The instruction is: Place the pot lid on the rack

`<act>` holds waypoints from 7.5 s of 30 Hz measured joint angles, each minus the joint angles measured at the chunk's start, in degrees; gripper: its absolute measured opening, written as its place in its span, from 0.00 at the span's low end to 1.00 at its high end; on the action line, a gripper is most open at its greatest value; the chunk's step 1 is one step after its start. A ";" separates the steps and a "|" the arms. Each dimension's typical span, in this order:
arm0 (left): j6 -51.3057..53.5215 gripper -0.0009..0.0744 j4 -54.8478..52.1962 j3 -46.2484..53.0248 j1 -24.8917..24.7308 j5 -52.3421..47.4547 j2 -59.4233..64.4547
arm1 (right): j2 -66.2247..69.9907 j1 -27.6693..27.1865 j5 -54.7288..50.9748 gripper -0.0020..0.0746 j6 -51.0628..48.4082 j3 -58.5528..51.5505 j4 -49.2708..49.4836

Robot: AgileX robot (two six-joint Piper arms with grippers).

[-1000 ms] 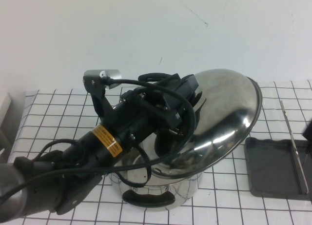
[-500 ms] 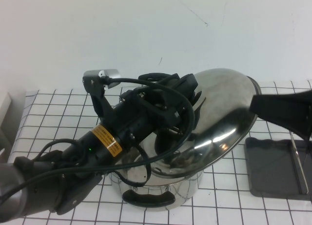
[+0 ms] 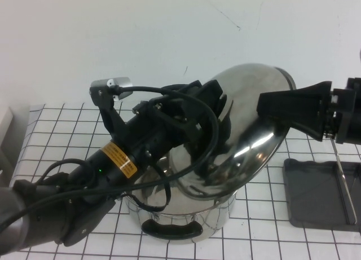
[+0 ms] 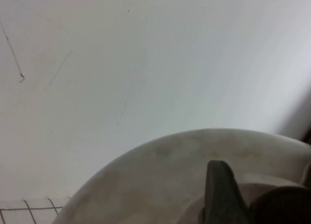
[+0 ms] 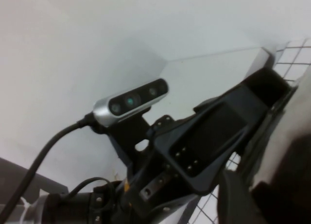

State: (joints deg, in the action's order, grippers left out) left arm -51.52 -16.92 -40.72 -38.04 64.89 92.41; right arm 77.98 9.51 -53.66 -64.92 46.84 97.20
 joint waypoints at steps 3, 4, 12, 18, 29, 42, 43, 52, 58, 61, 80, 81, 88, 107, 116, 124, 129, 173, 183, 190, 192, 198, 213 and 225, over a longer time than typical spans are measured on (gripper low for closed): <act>-0.11 0.43 0.22 0.00 0.22 0.29 0.00 | 0.13 0.88 0.41 0.34 -0.14 0.64 0.49; -0.23 0.43 0.22 0.00 0.26 0.33 0.00 | 0.13 0.93 0.51 0.34 -0.38 0.73 0.49; 0.03 0.61 -0.50 0.00 0.35 -0.70 0.14 | 0.03 1.06 -0.04 0.12 -4.22 0.86 0.08; 1.08 0.74 -3.46 0.00 1.24 0.36 0.14 | -2.67 1.32 3.35 0.06 -8.46 0.86 -0.57; 0.58 0.41 -19.31 0.00 8.88 0.36 -5.60 | -17.06 1.32 12.87 0.06 -5.86 0.86 -13.26; -12.47 0.02 -53.37 0.00 16.96 -3.64 -18.81 | -21.61 1.03 19.69 0.06 18.66 0.86 -48.23; -13.96 0.02 -55.68 0.00 16.96 -4.10 -19.08 | -21.03 1.03 20.13 0.06 18.92 0.86 -48.53; -20.11 0.01 -64.45 0.00 16.96 -4.91 -19.07 | -14.84 1.03 22.43 0.06 19.66 0.86 -50.27; -20.61 0.01 -65.19 0.00 16.96 -4.91 -19.07 | -13.66 0.89 24.74 0.06 20.69 0.86 -51.14; -20.61 0.01 -65.32 0.00 16.96 -4.91 -19.07 | -13.66 -0.19 24.75 0.06 21.01 0.86 -51.25; -20.61 0.01 -65.53 0.00 16.96 -5.40 -19.07 | -11.52 -5.39 19.27 0.06 17.62 0.86 -45.41; -20.87 0.01 -65.53 0.00 16.96 -5.40 -19.07 | -11.03 -5.39 19.16 0.06 16.75 0.86 -44.32; -22.46 0.01 -66.22 0.00 16.96 -5.40 -19.07 | -8.68 -5.39 20.05 0.07 14.93 0.86 -42.13; -23.48 0.01 -70.51 0.00 16.96 -6.08 -19.07 | -10.39 -7.93 16.67 0.43 14.97 0.86 -45.20; -25.00 0.01 -71.14 0.00 16.96 -10.83 -19.07 | -19.16 -11.34 12.67 0.43 15.20 0.86 -47.05; -35.00 0.01 -79.44 0.00 17.00 -21.47 -22.30 | -29.07 -11.56 10.90 0.43 19.25 0.86 -55.86; -39.77 0.01 -83.58 2.71 17.00 -27.85 -30.60 | -38.98 -11.56 10.64 0.35 22.58 0.86 -62.02; -55.33 0.01 -83.07 42.25 17.00 -52.20 -75.77 | -66.78 -11.56 25.88 0.02 13.52 -24.16 -48.15; -55.53 0.01 -83.07 42.25 17.00 -52.20 -75.77 | -67.07 -11.56 39.65 0.02 3.90 -29.75 -48.55; -55.53 0.01 -83.07 42.29 17.00 -52.20 -75.77 | -72.16 -11.56 43.36 0.02 31.31 -39.32 -80.95; -55.53 0.01 -83.07 42.29 17.00 -52.20 -75.77 | -74.05 -11.57 43.88 0.02 43.04 -42.80 -91.65; -55.53 0.01 -83.07 42.29 17.00 -52.20 -75.77 | -78.48 -11.02 40.52 0.02 55.36 -48.31 -97.63; -55.53 0.01 -83.07 42.29 17.00 -52.20 -75.77 | -78.74 -2.68 33.11 0.02 64.12 -48.24 -100.80; -55.53 0.01 -83.07 42.29 17.00 -52.20 -75.77 | -78.74 -2.58 32.97 0.02 67.48 -48.24 -101.38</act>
State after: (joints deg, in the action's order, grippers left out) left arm -107.05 -99.99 1.57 -21.04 12.69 16.64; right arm -0.75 6.92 -20.69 2.56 -1.41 -4.18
